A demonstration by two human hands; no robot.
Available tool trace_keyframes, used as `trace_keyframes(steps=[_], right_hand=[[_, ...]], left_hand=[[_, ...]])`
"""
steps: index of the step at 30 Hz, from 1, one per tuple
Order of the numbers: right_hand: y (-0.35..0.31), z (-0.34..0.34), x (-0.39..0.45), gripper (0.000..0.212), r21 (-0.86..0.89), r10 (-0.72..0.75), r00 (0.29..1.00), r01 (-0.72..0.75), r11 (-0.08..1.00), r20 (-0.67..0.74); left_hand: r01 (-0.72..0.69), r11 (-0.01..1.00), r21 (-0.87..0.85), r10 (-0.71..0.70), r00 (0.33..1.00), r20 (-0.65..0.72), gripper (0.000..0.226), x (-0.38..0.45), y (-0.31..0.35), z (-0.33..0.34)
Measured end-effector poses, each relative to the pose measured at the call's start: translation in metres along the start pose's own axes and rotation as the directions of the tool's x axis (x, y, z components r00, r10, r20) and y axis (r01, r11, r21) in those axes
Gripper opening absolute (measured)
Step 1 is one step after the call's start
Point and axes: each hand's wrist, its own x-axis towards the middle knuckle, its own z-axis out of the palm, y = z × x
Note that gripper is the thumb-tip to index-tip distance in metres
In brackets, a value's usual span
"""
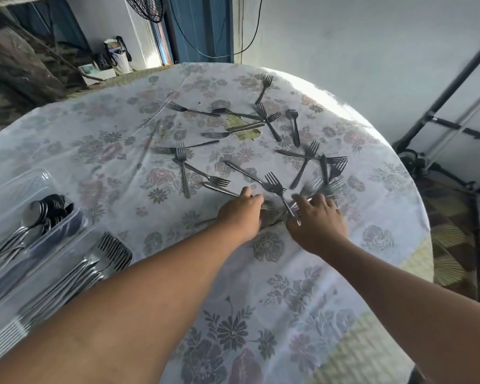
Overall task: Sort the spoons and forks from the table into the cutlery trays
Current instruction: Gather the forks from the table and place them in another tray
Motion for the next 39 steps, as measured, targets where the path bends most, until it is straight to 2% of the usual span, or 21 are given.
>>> trace_keyframes(steps=[2, 5, 8, 12, 15, 17, 20, 27, 31, 36, 39], right_hand=[[0.001, -0.005, 0.007, 0.06, -0.056, -0.045, 0.997, 0.048, 0.997, 0.056], [-0.001, -0.006, 0.017, 0.047, -0.031, -0.041, 0.991, 0.045, 0.998, 0.124], [-0.004, -0.005, 0.02, 0.036, 0.063, 0.004, 0.994, -0.011, 0.998, 0.106], [-0.004, -0.004, 0.024, 0.026, 0.026, -0.017, 0.997, 0.015, 1.0, 0.074], [-0.002, -0.003, 0.032, 0.028, 0.186, 0.076, 0.992, -0.094, 0.978, 0.102], [0.002, -0.005, 0.032, 0.024, 0.349, 0.158, 0.987, -0.16, 0.923, 0.036], [0.009, -0.011, 0.025, 0.012, 0.472, 0.234, 0.971, -0.182, 0.862, -0.052], [0.024, 0.002, 0.021, 0.03, 0.562, 0.406, 0.914, -0.33, 0.758, -0.011], [0.017, 0.011, 0.017, 0.053, 0.485, 0.364, 0.931, -0.335, 0.808, 0.038], [-0.006, 0.015, 0.018, 0.042, 0.489, 0.371, 0.919, -0.385, 0.783, 0.13], [-0.01, 0.017, 0.019, 0.034, 0.534, 0.39, 0.907, -0.412, 0.738, 0.159]], left_hand=[[-0.027, 0.999, 0.022, 0.028, 0.999, -0.03, 0.018, -0.001, 0.0, 0.003], [-0.052, 0.998, 0.024, 0.053, 0.998, -0.036, 0.01, -0.002, 0.002, -0.001], [-0.002, 0.993, -0.12, -0.01, 0.995, -0.095, 0.014, -0.005, 0.005, -0.006], [0.076, 0.973, -0.217, -0.069, 0.997, 0.041, 0.026, -0.01, 0.019, -0.007], [0.106, 0.966, -0.235, -0.09, 0.993, 0.077, 0.033, -0.014, 0.027, 0.001], [0.125, 0.969, -0.211, -0.104, 0.989, 0.108, 0.034, -0.015, 0.03, 0.009], [0.099, 0.983, -0.155, -0.086, 0.992, 0.091, 0.034, -0.014, 0.035, 0.015], [0.151, 0.979, -0.134, -0.128, 0.978, 0.165, 0.016, -0.008, 0.038, 0.009], [0.192, 0.967, -0.169, -0.16, 0.97, 0.186, 0.026, -0.013, 0.033, 0.007], [0.198, 0.965, -0.17, -0.147, 0.951, 0.273, 0.053, -0.02, 0.024, 0.001], [0.219, 0.964, -0.15, -0.151, 0.917, 0.37, 0.052, -0.025, 0.004, -0.011]])
